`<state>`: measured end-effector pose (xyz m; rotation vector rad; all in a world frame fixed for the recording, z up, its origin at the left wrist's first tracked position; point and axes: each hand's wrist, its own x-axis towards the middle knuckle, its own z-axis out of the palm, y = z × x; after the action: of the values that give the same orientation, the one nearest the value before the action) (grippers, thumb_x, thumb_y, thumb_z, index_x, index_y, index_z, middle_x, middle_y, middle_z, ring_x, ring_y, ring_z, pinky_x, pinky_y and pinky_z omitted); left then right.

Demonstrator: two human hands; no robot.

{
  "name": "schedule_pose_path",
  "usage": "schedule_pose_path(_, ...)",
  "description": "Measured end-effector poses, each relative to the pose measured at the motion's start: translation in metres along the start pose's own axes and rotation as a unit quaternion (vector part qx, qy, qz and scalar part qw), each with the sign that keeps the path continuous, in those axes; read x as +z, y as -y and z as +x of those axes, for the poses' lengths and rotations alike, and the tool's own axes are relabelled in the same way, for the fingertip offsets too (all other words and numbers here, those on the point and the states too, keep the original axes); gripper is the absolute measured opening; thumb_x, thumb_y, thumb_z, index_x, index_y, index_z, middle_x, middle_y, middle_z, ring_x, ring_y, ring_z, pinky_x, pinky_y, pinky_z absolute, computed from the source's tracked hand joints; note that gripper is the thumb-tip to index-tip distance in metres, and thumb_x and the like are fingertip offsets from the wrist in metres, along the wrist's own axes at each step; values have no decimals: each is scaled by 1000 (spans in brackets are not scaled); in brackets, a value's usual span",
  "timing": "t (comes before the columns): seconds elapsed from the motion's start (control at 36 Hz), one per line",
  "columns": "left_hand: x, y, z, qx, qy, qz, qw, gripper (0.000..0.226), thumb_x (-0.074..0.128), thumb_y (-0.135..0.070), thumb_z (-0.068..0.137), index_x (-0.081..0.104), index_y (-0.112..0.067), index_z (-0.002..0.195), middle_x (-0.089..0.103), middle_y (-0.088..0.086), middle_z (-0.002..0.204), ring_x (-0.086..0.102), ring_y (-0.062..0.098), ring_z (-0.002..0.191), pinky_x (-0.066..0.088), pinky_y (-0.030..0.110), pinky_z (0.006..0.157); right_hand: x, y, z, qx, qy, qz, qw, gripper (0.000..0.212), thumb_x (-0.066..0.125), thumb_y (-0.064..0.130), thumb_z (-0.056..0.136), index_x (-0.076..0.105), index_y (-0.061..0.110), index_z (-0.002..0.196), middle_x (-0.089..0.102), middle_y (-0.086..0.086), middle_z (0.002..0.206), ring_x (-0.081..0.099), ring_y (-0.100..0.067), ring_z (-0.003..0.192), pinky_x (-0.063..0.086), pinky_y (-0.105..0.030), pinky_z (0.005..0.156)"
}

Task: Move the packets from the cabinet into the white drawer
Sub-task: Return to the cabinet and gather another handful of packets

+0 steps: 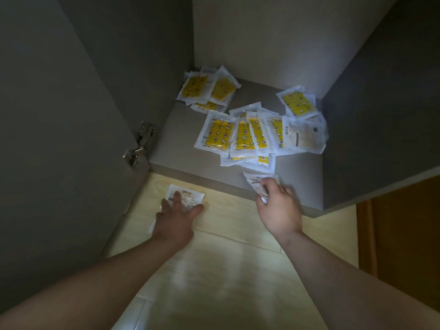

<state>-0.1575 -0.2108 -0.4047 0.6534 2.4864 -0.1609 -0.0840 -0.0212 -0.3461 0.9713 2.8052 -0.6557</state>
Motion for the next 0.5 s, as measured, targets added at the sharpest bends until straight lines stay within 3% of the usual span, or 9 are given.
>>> schedule_pose_path(0.06,2,4,-1,51,-124,30,991,63,51,3,83,42,-31,136,32,36,141,46,56,117,53,47,78,1,4,-3,-21,2,22,1000,32,53,19,90,51,16,122,63,-7,117,45,-29,115,39,-35,90)
schedule_pose_path(0.11,6,14,-2,79,-142,49,985,57,56,6,65,51,-22,114,62,38,100,64,52,67,48,38,36,1,8,-6,-44,7,28,999,30,53,20,91,54,16,120,64,-7,112,45,-27,114,40,-33,86)
schedule_pose_path(0.17,14,24,1,103,-178,52,977,55,61,-1,57,45,-21,106,66,33,84,59,37,40,37,25,27,1,13,-7,-57,6,44,997,27,52,21,92,56,16,118,64,-7,109,46,-26,114,39,-33,83)
schedule_pose_path(0.25,12,31,3,91,-205,1,975,100,88,0,19,46,-18,108,68,31,88,43,23,20,23,12,32,-2,22,-6,-56,-15,92,994,25,52,23,94,59,15,117,65,-9,107,50,-26,111,40,-33,82)
schedule_pose_path(0.31,4,30,-4,60,-190,-14,980,95,88,-1,31,48,-16,115,67,27,90,51,26,29,32,19,31,-4,28,-5,-44,-27,121,991,26,51,24,94,60,17,118,65,-9,108,51,-26,111,41,-33,80)
schedule_pose_path(0.33,0,27,-8,37,-149,-36,988,82,84,-5,50,47,-15,123,66,23,96,63,29,49,44,28,37,-5,31,-4,-39,-28,130,990,27,51,25,95,60,18,119,64,-10,108,51,-26,110,42,-33,80)
schedule_pose_path(0.36,-2,23,-11,-5,-116,-62,991,68,72,-14,73,42,-16,134,61,20,109,66,33,80,55,36,55,-6,33,-3,-35,-28,135,990,28,51,26,95,59,19,120,64,-11,108,52,-27,109,42,-32,79)
schedule_pose_path(0.42,6,15,-11,-59,-46,-70,995,59,41,-42,95,20,-25,147,37,16,141,37,34,130,45,45,94,-5,34,-2,-33,-31,142,989,28,51,27,94,59,21,120,63,-11,109,53,-27,108,41,-32,78)
schedule_pose_path(0.5,11,4,-12,-64,33,-22,997,76,27,-66,91,-7,-33,150,-2,21,156,1,43,143,22,57,108,-3,33,-3,-39,-28,141,989,28,51,26,95,59,20,120,64,-10,109,53,-26,109,41,-32,79)
